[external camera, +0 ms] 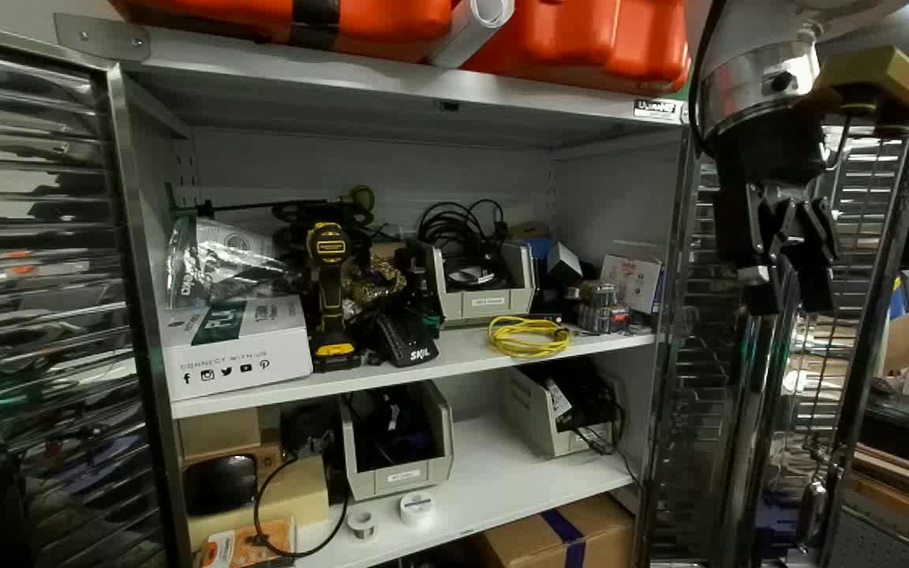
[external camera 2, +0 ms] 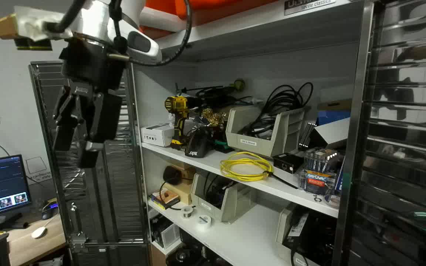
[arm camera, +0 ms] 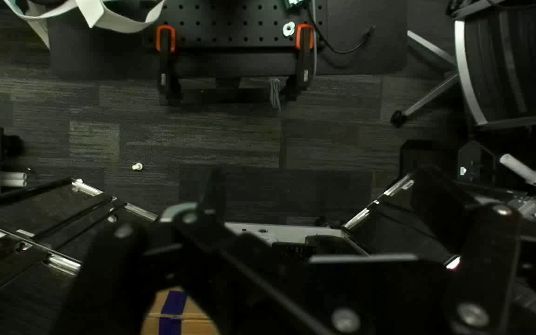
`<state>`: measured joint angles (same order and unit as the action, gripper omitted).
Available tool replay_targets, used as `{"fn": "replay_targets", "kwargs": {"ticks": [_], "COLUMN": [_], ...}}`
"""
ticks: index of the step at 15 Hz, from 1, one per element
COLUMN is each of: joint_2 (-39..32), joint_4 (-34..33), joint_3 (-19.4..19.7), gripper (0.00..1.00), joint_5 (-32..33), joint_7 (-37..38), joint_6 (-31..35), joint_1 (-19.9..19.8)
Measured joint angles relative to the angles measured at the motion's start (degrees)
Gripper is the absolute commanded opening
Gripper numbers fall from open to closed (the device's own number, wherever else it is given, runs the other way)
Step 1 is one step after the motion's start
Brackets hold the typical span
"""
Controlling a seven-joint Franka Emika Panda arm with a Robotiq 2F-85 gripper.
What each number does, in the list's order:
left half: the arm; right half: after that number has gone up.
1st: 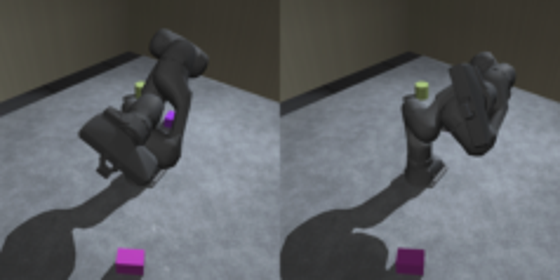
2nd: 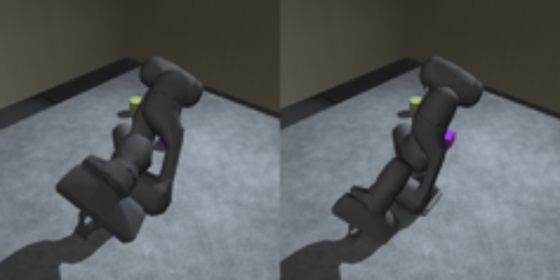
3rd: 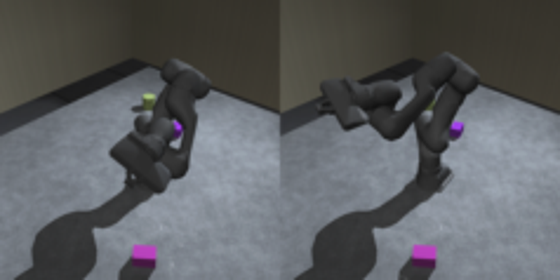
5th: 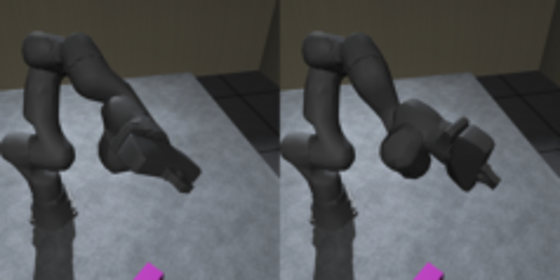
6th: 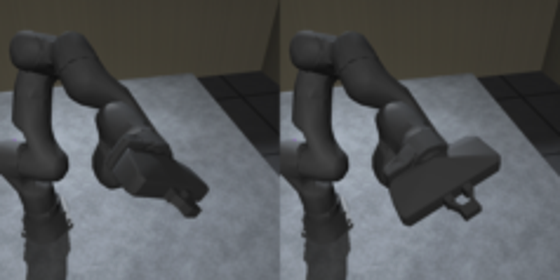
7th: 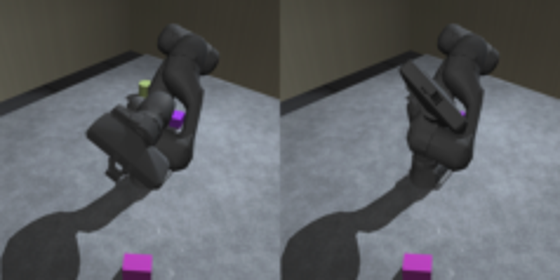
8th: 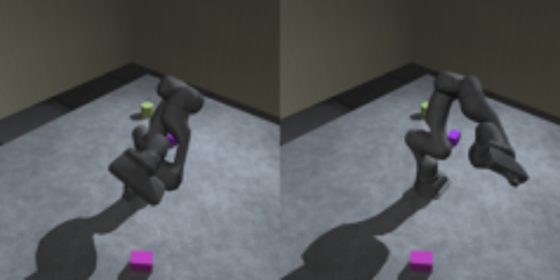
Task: Put the yellow cable on the storage box
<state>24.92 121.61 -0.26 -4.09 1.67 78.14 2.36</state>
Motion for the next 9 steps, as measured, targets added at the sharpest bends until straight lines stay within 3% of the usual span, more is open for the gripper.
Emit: {"fn": "replay_targets", "kwargs": {"ticks": [9], "joint_2": [0.18], "joint_4": [-0.40], "joint_3": [0.00], "gripper": [1.00], "joint_5": [0.00], "joint_7": [0.00], "joint_6": [0.01], "joint_1": [0.00]}}
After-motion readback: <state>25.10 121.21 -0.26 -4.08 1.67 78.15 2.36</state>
